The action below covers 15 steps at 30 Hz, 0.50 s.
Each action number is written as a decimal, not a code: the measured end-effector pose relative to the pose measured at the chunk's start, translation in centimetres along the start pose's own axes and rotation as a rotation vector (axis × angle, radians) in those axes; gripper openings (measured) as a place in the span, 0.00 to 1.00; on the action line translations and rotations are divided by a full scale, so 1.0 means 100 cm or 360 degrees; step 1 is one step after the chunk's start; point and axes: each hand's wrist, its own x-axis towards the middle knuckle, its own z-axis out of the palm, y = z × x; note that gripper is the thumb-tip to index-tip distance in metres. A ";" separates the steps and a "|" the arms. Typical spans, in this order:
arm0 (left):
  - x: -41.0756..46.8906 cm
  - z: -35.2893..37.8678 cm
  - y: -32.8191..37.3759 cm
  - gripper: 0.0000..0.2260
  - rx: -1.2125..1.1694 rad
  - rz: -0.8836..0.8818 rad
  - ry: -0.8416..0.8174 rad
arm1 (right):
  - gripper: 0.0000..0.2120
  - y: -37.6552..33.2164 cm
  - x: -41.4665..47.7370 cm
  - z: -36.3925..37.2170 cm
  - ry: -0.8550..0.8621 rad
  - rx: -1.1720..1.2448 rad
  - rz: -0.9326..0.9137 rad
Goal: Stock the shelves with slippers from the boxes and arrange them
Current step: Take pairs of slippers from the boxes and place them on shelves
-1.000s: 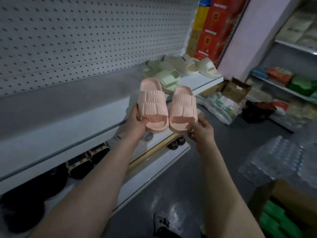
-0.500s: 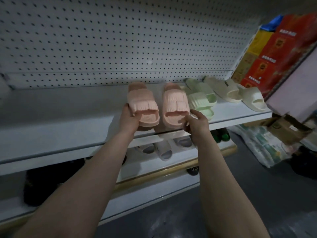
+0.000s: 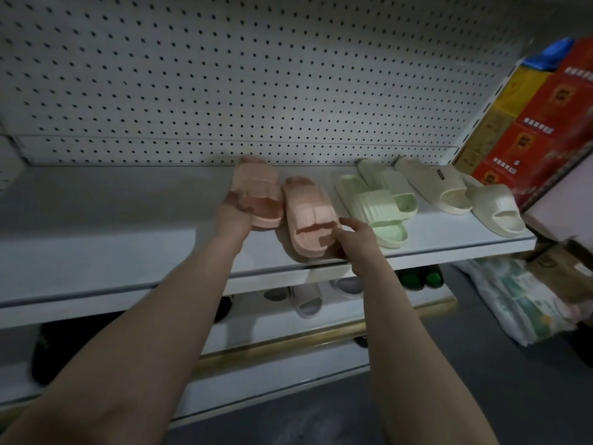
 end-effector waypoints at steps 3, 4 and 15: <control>-0.002 0.000 0.005 0.15 0.0087 0.0036 0.0056 | 0.23 0.002 0.000 0.001 0.0017 -0.0097 -0.0026; -0.003 0.000 0.004 0.14 0.0133 0.0062 0.0055 | 0.25 0.003 0.001 0.001 0.0036 -0.0124 -0.0049; -0.038 -0.020 -0.006 0.19 0.0616 0.0249 0.0075 | 0.21 0.002 -0.015 0.005 0.0285 -0.0386 -0.0165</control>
